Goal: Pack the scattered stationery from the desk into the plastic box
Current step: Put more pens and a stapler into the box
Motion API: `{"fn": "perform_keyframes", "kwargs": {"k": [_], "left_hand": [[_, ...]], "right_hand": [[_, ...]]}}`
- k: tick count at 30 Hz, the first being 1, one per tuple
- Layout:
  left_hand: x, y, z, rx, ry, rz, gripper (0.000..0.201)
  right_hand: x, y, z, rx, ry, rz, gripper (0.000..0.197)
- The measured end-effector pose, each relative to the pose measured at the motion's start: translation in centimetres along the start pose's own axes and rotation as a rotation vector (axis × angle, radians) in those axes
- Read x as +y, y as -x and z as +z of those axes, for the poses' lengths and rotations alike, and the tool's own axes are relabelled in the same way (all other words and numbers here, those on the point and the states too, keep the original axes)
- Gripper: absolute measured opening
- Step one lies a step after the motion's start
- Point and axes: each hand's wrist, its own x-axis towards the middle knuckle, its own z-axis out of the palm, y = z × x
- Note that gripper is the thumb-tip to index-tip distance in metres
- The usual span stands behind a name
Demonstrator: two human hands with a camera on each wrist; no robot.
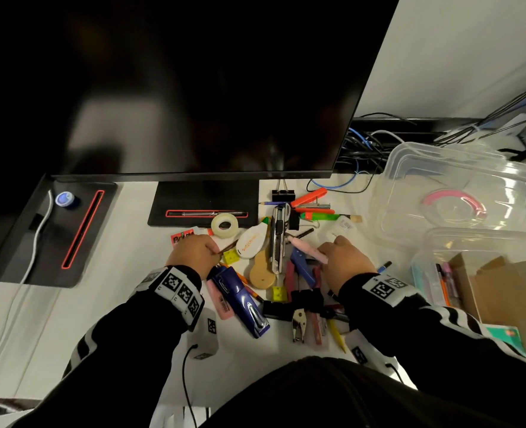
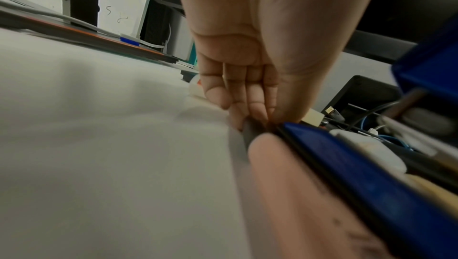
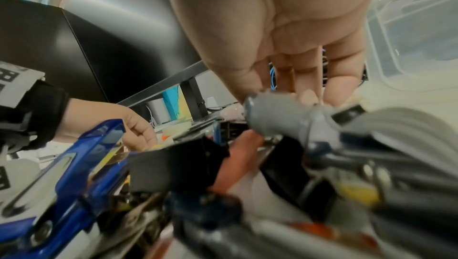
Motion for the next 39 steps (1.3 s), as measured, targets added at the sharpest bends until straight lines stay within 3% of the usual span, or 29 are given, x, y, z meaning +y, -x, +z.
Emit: {"fn": "perform_keyframes", "kwargs": {"k": [6, 12, 19, 26, 31, 39], "left_hand": [[0.2, 0.6, -0.9, -0.028, -0.034, 0.03, 0.011], [1.7, 1.3, -2.1, 0.046, -0.015, 0.076, 0.013], [4.7, 3.4, -3.0, -0.039, 0.027, 0.178, 0.015], [5.6, 4.5, -2.9, -0.176, 0.028, 0.187, 0.017], [5.4, 4.7, -2.5, -0.188, 0.045, 0.175, 0.016], [4.6, 4.7, -2.3, -0.202, 0.079, 0.207, 0.022]], "right_hand": [[-0.3, -1.0, -2.2, -0.02, 0.058, 0.003, 0.029], [-0.3, -3.7, -4.9, 0.181, 0.064, 0.029, 0.03], [-0.2, -5.2, -4.9, 0.211, -0.084, 0.099, 0.041], [0.1, -5.2, -4.3, 0.176, -0.094, 0.135, 0.037], [0.1, -4.9, -3.7, 0.08, -0.058, 0.08, 0.046], [-0.5, -3.8, -4.4, -0.03, 0.05, 0.071, 0.038]]}}
